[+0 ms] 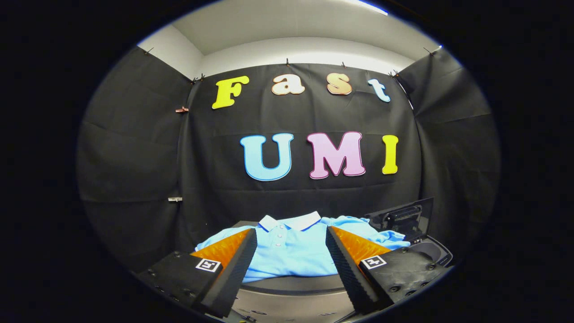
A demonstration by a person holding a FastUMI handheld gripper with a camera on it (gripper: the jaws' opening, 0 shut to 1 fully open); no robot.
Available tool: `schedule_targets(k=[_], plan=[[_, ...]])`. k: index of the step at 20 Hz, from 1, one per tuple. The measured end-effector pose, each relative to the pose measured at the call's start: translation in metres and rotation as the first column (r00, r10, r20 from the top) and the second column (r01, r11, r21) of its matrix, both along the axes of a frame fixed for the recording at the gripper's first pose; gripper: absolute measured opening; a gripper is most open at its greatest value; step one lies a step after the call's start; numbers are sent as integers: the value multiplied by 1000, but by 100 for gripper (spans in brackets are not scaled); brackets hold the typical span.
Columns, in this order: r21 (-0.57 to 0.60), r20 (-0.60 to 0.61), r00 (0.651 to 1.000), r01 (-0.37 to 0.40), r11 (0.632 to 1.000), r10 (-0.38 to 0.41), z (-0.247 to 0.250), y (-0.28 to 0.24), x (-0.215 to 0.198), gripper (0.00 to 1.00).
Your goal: Put the clothes into the washing machine and then close the washing machine lid.
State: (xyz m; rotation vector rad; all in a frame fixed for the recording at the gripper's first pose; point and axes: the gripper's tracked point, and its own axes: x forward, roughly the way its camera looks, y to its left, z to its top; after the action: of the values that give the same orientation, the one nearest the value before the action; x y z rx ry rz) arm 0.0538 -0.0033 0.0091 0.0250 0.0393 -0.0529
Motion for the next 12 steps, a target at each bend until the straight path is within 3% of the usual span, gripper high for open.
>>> schedule_targets(k=[8,12], plan=[[-34,-188,979,72,997,-77,-22,4,79,98],[-19,-348,932,102,995,-102,-50,20,115,98]])
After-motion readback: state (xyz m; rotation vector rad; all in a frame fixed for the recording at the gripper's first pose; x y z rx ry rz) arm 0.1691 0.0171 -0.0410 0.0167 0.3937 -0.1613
